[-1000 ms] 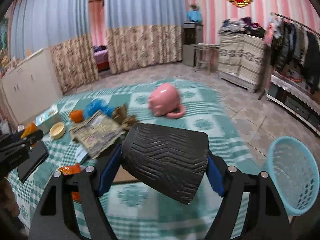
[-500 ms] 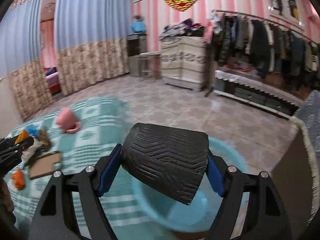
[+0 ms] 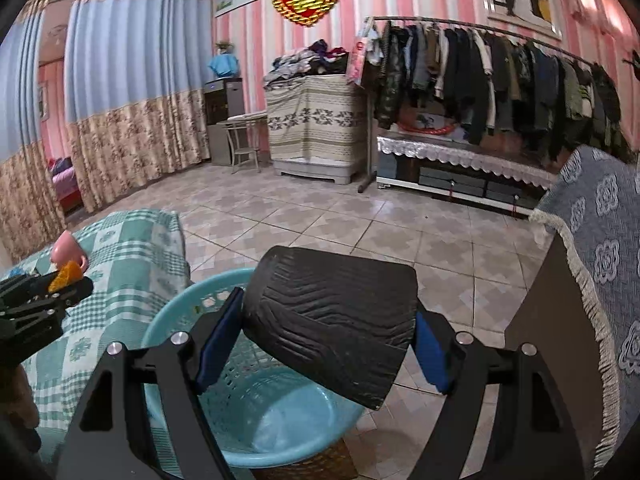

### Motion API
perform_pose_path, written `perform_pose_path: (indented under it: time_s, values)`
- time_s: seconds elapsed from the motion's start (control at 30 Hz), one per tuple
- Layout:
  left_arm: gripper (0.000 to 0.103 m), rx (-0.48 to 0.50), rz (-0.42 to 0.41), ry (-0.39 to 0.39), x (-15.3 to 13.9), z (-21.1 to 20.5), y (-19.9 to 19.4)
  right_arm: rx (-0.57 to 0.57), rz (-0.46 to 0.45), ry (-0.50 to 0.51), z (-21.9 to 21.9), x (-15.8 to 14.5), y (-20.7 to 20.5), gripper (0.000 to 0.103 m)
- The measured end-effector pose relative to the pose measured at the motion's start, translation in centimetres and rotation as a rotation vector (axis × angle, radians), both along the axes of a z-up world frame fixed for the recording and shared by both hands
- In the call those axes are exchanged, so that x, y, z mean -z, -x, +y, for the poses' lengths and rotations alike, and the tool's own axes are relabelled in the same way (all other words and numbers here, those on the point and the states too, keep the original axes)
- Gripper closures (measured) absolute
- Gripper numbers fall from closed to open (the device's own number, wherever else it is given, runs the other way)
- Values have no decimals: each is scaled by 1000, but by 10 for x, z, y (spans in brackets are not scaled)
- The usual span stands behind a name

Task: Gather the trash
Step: 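Lift the orange peel with the left tool while the right tool carries the black case to the basket, then open the left tool over the blue basket while the right tool releases the black case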

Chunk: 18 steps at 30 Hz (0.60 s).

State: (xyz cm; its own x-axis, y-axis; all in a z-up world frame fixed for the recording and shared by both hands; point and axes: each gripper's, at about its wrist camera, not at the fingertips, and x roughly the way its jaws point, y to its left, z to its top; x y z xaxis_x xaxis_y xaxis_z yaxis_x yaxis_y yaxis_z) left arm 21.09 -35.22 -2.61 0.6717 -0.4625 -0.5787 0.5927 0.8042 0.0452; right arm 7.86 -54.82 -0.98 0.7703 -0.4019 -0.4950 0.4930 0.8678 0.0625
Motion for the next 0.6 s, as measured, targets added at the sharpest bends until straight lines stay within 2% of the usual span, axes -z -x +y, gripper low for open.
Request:
perform_pose_path:
  time_s: [0.17,0.37,0.47,0.53,0.57,0.6]
  values:
    - [62,28,35,-4,14,-31,-15,24,4,-25,-15,13,0,27]
    - [62,107,48,-59,37,-71,-23,58,12,-61,-23,26,4,27]
    - [61,143,112,-52,49,-87,-27,71,29,-71,-25,33,6,27]
    - [61,157,123,-58,54,-96,-26,82,35,-75,-26,35,9,27]
    - [59,161,124,-55,54,-98,-25,88,38,-76,-26,37,11,27]
    - [51,167,128,-48,55,-98,-25,94,43,-77,-27,39,12,27]
